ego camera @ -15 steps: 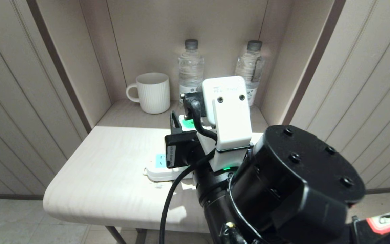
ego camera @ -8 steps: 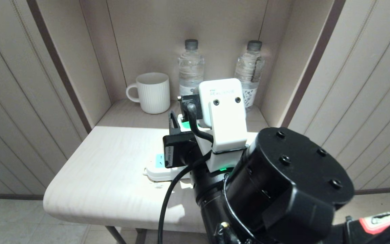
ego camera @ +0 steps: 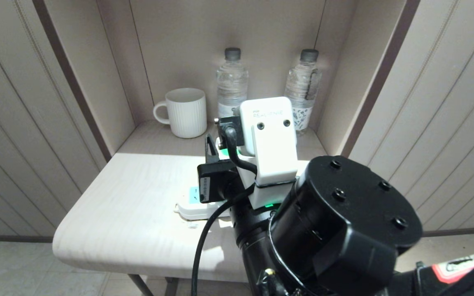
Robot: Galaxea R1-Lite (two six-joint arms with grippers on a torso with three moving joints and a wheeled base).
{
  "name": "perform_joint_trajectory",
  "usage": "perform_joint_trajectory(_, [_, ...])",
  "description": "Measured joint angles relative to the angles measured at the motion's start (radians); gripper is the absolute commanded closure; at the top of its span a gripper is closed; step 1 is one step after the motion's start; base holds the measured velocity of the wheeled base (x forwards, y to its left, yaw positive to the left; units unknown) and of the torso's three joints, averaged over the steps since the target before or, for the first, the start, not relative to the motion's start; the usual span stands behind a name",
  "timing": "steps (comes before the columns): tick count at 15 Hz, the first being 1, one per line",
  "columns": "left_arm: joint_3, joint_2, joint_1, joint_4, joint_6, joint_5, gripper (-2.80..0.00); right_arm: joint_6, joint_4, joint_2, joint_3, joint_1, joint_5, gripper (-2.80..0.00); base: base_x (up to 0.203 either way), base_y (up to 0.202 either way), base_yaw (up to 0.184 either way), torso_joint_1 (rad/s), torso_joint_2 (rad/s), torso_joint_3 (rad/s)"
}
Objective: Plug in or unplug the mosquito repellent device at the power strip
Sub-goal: Place the mosquito repellent liquid on the table
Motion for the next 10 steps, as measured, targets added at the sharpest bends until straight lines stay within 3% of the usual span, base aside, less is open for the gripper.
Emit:
perform_joint_trajectory(6, [0.0, 0.0, 0.0, 0.0, 0.0, 0.0, 0.0, -0.008, 0.0, -0.003, 0.001, 0.004, -0.015, 0.0, 0.0, 0.0, 0.0, 0.0, 0.0, 0.0])
perform_joint_trajectory(7, [0.0, 0.0, 0.0, 0.0, 0.0, 0.0, 0.0, -0.008, 0.001, -0.004, 0.001, 0.005, -0.015, -2.8, 0.0, 0.0, 0.0, 0.0, 0.0, 0.0])
perform_joint_trajectory(10, [0.0, 0.0, 0.0, 0.0, 0.0, 0.0, 0.0, -0.009, 0.003, -0.004, 0.001, 0.005, -0.018, -2.8, 0.0, 0.0, 0.0, 0.0, 0.0, 0.0])
